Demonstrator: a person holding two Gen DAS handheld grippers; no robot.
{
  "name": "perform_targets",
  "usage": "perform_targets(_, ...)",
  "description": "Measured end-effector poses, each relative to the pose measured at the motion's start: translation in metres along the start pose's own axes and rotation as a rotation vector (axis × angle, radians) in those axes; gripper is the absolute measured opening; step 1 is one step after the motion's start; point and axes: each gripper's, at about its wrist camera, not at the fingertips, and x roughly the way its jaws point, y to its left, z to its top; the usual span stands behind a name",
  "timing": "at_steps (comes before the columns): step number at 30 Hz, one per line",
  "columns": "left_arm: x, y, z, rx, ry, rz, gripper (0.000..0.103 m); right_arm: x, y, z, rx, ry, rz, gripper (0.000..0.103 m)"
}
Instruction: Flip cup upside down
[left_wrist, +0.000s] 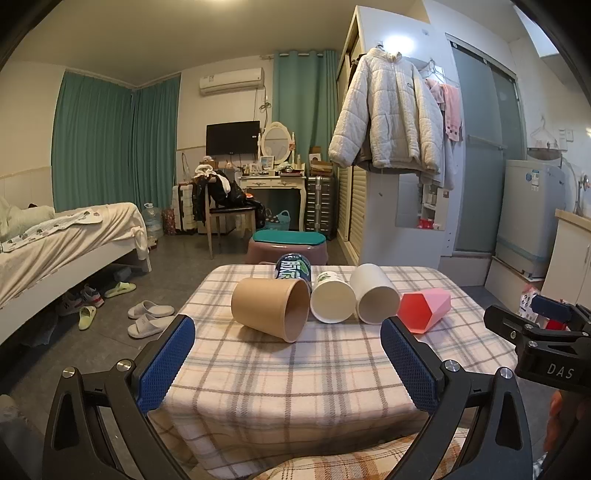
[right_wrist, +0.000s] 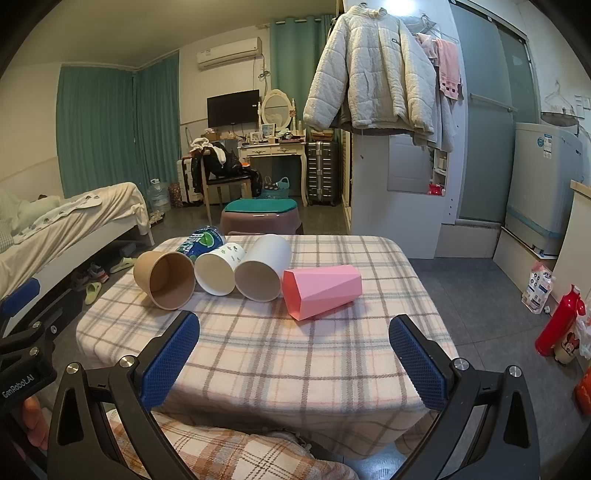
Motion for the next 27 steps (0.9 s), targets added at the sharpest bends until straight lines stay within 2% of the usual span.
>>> perform_targets(27,0.0017,-0.0017,0.0003,0.005,0.005,-0.006,0.103,-0.0001,-0.0036,0.0000,-0.001,0.005,-0.002,0.103)
